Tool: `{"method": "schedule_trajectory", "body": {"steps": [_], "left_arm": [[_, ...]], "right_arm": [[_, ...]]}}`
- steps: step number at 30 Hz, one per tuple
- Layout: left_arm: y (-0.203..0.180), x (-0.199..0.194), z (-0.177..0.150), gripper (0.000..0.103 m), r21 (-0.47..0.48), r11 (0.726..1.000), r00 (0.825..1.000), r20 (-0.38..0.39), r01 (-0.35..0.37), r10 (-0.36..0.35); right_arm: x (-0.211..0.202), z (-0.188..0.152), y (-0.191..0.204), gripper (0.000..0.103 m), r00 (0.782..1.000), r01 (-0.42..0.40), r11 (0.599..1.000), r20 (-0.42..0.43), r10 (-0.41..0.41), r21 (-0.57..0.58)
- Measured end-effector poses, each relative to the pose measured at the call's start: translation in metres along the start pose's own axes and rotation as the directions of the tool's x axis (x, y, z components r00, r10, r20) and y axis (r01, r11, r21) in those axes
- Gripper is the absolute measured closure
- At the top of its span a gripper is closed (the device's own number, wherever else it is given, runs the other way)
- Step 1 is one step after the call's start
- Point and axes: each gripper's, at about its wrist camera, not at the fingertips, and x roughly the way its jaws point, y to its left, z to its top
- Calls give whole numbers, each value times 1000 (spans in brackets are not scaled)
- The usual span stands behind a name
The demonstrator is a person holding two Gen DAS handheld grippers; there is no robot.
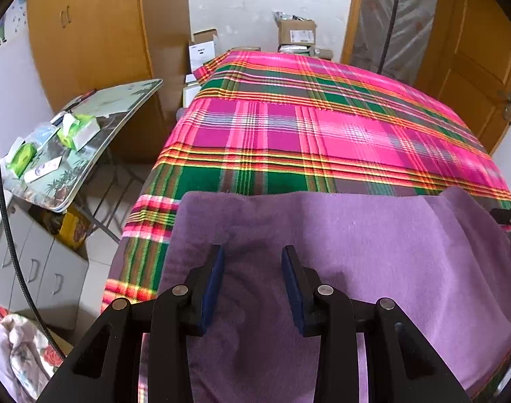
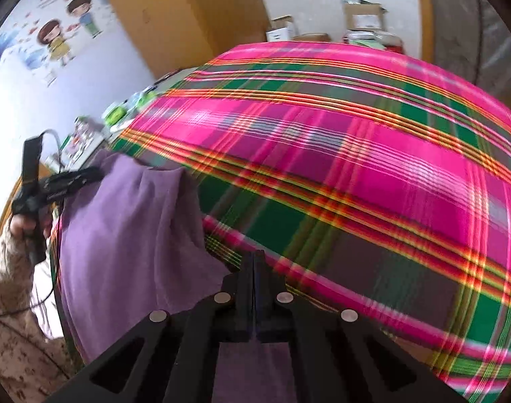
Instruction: Fold clothes
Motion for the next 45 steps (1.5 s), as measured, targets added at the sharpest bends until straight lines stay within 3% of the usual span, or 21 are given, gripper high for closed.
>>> {"method": "schedule_trajectory", "body": {"steps": [3, 6, 12, 18, 24, 27, 31, 33, 38, 45], "left_arm": [[7, -15, -7, 65, -20, 1000, 1000, 23, -20, 21], [17, -29, -15, 65, -45, 998, 998, 42, -44, 46], [46, -48, -39, 65, -134, 990, 998, 32, -48, 53], [59, -61, -61, 65, -218, 974, 998, 35, 59, -53], [56, -67, -68, 65, -268, 949, 986, 47, 169, -162], [52, -66, -67, 65, -282, 934, 975, 42, 222, -219], [48, -58, -66, 64, -292, 929, 972, 5, 227, -236], [48, -51, -65, 61, -306, 927, 972, -23, 218, -236], [47, -42, -66, 60, -339, 915, 968, -48, 217, -247], [54, -30, -60, 60, -419, 879, 961, -52, 226, -272]], "right_arm": [[-12, -2, 13, 103, 996, 72, 997, 59, -71, -14], [-27, -6, 32, 101, 988, 99, 994, 122, -92, -50], [-34, -24, 95, 101, 991, 24, 980, 133, 3, -199], [-8, -47, 140, 101, 998, -12, 955, 53, 29, -295], [3, -66, 171, 100, 999, -52, 928, -6, 54, -370], [9, -72, 182, 93, 999, -45, 914, -23, 39, -403], [10, -82, 191, 77, 999, -46, 901, -22, 41, -431], [13, -86, 197, 74, 1000, -28, 894, -22, 21, -448], [20, -97, 207, 74, 999, 20, 872, -16, -32, -488], [22, -105, 219, 74, 996, 87, 839, 22, -89, -537]]}}
